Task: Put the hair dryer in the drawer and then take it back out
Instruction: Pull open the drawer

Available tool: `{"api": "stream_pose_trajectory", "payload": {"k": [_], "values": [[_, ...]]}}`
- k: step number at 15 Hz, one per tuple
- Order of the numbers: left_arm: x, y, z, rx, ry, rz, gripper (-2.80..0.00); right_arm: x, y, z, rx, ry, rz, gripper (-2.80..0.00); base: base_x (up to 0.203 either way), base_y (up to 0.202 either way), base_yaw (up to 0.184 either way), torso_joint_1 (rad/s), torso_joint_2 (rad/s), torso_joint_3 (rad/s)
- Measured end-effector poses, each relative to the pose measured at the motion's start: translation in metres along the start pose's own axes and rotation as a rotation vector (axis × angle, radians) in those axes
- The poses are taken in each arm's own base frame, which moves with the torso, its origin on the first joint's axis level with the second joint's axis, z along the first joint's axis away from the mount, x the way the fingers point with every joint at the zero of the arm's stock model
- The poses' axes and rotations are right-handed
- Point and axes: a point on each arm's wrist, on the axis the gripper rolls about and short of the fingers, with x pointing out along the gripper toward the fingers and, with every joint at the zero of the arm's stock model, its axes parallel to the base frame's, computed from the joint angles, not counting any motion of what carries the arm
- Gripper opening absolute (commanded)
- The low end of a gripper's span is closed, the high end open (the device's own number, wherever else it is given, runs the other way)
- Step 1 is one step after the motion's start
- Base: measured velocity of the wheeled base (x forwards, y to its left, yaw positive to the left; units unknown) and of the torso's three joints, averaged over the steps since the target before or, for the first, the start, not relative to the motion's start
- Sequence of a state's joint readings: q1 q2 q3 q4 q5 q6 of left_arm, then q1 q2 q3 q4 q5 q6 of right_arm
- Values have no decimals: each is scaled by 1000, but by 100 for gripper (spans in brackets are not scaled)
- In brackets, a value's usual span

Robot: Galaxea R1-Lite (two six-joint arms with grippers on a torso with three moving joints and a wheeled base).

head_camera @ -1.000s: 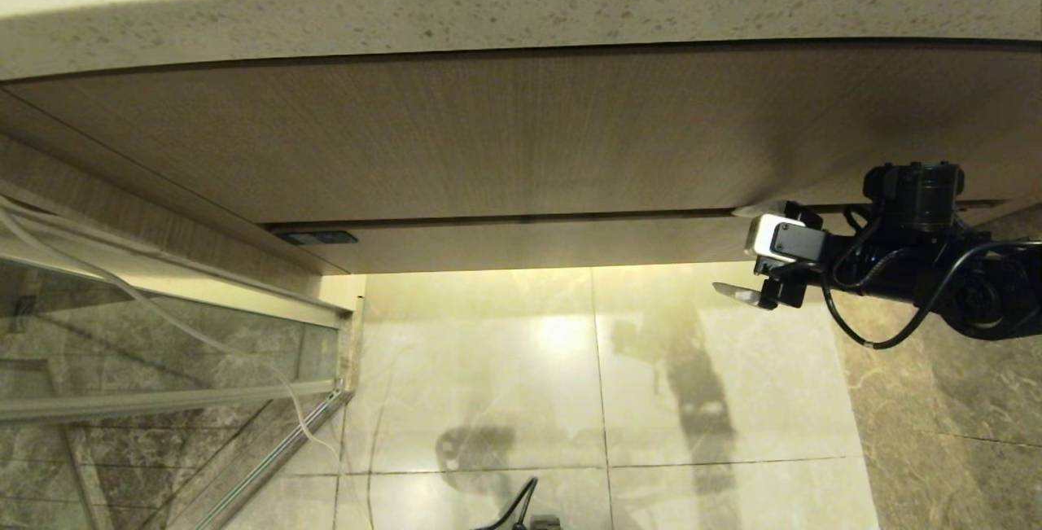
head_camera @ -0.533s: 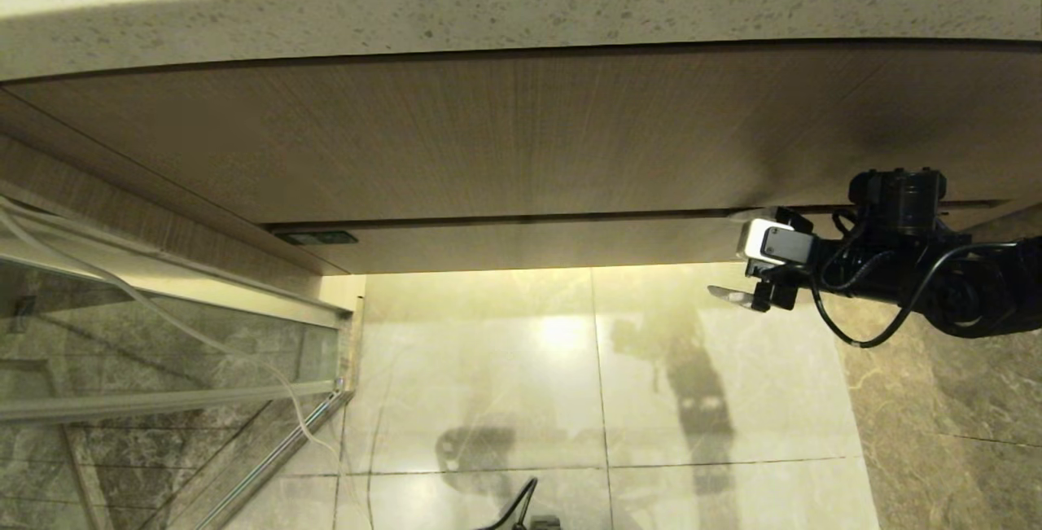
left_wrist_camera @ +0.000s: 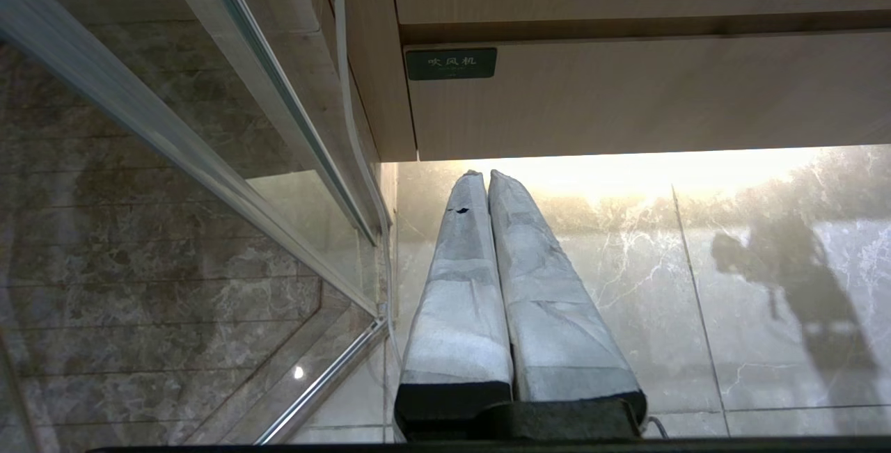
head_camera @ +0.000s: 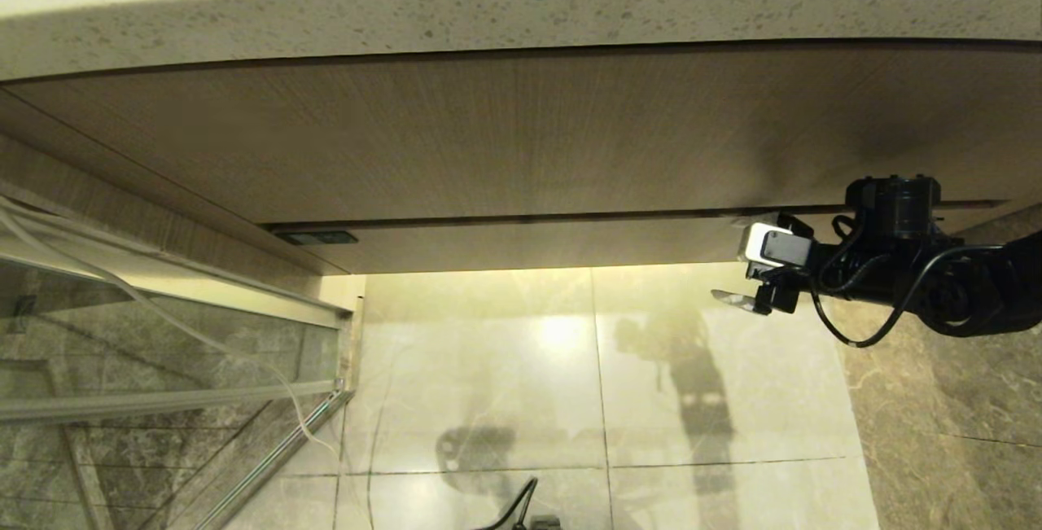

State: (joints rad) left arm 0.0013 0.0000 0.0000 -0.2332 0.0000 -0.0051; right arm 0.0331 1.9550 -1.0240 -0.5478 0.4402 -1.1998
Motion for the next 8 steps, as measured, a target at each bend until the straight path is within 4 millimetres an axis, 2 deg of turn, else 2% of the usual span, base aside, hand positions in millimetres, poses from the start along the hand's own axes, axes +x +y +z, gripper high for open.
{"api": "stream_pose_trajectory", "payload": {"k": [4, 8], "values": [[0, 0, 0, 0, 0, 0, -280, -15, 0, -2, 9, 17, -4, 0, 0, 0, 0, 0, 0, 0], [0, 0, 0, 0, 0, 0, -280, -35, 3, 7, 6, 14, -14, 0, 0, 0, 0, 0, 0, 0]]}}
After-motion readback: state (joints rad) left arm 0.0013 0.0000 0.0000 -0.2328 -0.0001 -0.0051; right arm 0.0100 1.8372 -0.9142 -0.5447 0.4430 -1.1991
